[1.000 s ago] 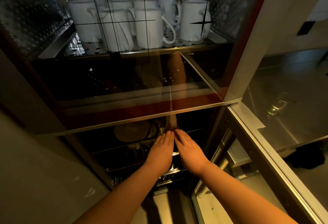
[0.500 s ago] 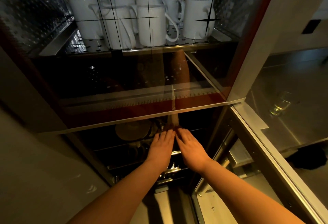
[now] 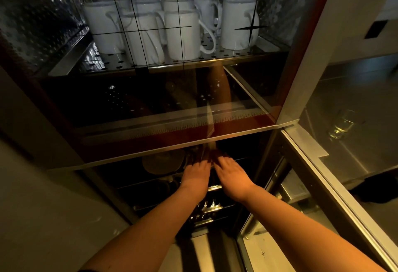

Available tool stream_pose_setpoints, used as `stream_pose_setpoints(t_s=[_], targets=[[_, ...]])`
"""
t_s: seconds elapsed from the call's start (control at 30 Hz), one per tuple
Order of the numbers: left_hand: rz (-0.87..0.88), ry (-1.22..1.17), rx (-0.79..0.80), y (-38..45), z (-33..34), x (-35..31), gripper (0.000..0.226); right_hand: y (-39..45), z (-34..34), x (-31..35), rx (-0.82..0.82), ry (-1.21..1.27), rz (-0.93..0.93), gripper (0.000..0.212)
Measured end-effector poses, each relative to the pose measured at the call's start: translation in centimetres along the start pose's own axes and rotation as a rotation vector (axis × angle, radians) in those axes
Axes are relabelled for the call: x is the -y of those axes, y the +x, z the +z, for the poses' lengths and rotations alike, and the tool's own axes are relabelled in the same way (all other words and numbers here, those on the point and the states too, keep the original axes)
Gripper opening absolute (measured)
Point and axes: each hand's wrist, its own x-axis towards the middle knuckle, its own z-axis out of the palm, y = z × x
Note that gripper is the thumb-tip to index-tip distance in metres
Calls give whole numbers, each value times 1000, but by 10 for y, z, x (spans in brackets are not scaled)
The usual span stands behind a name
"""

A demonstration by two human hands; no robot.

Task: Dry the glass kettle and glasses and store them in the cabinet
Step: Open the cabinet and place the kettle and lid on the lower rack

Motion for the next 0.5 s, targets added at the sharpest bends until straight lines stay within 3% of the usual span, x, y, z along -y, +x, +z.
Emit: stream_pose_setpoints(t_s=[0.5], targets=[[11,3,0,-5,-2,-4,76,-6,-1,1,33,41,48,69]])
